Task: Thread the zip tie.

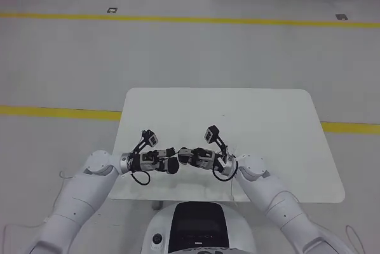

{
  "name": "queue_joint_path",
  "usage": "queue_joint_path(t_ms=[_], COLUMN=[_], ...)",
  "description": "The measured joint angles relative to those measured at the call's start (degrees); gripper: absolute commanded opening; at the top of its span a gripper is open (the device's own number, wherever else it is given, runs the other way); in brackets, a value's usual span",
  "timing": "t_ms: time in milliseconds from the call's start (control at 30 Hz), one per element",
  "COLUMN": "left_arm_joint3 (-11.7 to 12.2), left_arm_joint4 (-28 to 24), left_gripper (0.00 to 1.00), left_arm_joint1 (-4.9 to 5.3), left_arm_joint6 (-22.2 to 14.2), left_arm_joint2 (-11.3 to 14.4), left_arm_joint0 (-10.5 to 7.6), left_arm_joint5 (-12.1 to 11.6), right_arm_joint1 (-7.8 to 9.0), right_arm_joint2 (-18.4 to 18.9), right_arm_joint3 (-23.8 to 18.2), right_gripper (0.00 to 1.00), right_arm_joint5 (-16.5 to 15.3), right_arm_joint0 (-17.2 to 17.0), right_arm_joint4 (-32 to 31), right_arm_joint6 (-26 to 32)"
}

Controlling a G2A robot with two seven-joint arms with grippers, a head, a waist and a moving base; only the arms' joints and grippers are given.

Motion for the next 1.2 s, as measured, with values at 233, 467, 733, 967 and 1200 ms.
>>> queue_joint_path(t_ms=[233, 467, 733, 967, 1200], left_arm_joint3=[0.1, 0.1, -0.1, 0.1, 0.3], left_arm_joint4=[-0.1, -0.1, 0.1, 0.1, 0.1], left_gripper=[0.39, 0.38, 0.26, 0.17, 0.12], left_arm_joint1=[0.11, 0.23, 0.39, 0.47, 0.56], left_arm_joint6=[0.2, 0.9, 1.8, 2.3, 2.6], left_arm_joint2=[0.2, 0.4, 0.5, 0.7, 0.9], left_arm_joint0=[-0.08, -0.14, -0.06, -0.17, -0.19], left_arm_joint5=[0.0, -0.1, -0.2, -0.2, -0.3], right_arm_joint1=[0.88, 1.53, 1.88, 1.96, 2.05], right_arm_joint2=[0.8, 1.5, 1.7, 1.4, 1.0], right_arm_joint3=[-2.3, -4.2, -5.2, -4.9, -4.7], right_gripper=[0.00, 0.00, 0.00, 0.00, 0.00], right_arm_joint5=[2.9, 4.7, 5.4, 5.4, 5.4], right_arm_joint0=[-0.8, -1.8, -2.4, -2.3, -2.1], right_arm_joint4=[-3.7, -5.4, -5.4, -4.8, -4.8], right_arm_joint6=[-0.3, -0.6, -0.9, -1.0, -1.1])
